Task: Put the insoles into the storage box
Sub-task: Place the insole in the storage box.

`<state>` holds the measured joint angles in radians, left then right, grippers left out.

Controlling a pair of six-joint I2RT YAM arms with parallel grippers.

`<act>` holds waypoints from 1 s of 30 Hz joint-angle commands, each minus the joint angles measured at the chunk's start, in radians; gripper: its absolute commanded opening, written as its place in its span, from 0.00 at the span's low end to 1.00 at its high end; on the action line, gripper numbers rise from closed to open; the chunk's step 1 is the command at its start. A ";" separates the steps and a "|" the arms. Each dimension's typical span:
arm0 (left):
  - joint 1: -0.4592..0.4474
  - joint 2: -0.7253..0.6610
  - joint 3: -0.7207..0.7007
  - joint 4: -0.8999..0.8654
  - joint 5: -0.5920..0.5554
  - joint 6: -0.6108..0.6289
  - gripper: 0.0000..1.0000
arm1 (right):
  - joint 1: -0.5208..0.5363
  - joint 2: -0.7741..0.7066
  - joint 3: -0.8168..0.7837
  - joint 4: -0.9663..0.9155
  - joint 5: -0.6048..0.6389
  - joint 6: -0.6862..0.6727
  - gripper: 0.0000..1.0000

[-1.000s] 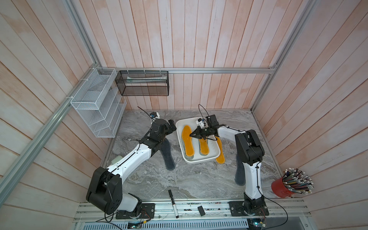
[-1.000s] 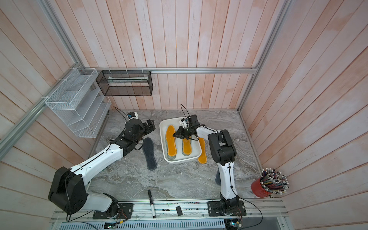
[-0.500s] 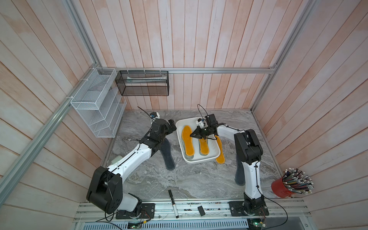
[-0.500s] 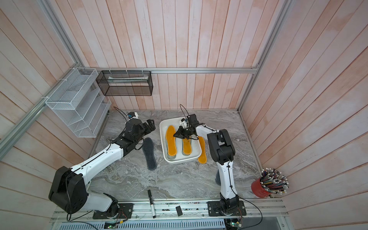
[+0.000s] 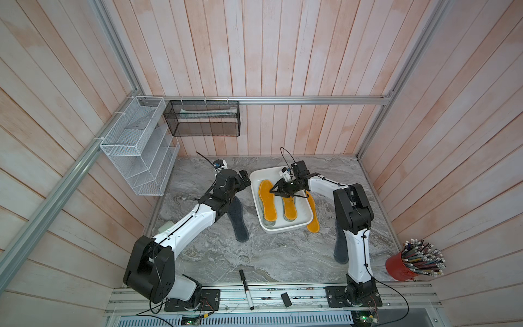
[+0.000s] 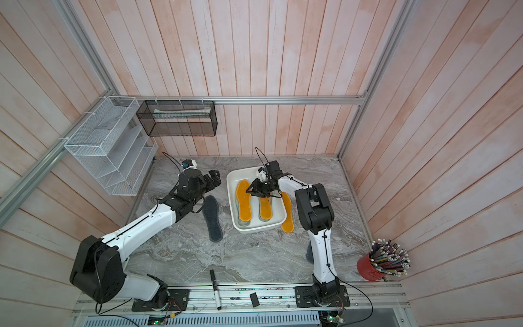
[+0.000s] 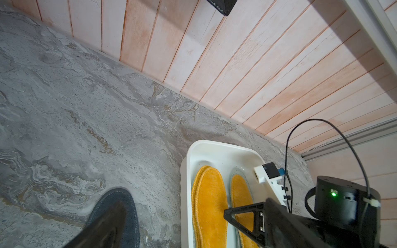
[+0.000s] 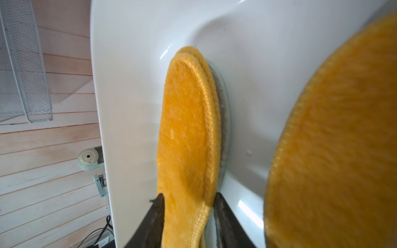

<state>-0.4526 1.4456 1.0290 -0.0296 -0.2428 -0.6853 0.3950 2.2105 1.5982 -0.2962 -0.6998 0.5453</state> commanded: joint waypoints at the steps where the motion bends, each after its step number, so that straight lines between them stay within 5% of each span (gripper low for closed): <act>1: 0.005 0.016 -0.006 0.017 0.009 -0.005 1.00 | 0.005 -0.019 0.029 -0.056 0.057 -0.034 0.45; 11: 0.007 0.044 0.019 0.022 0.026 0.000 1.00 | 0.007 -0.102 0.099 -0.215 0.199 -0.145 0.56; 18: 0.014 0.096 0.055 0.052 0.060 0.000 1.00 | 0.002 -0.298 -0.034 -0.111 0.245 -0.239 0.56; 30: 0.041 0.145 0.105 0.066 0.082 -0.014 1.00 | -0.187 -0.664 -0.364 -0.136 0.543 -0.050 0.57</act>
<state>-0.4175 1.5814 1.1057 0.0185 -0.1638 -0.6895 0.2481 1.5669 1.2835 -0.3656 -0.2604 0.4389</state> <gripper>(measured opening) 0.999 0.572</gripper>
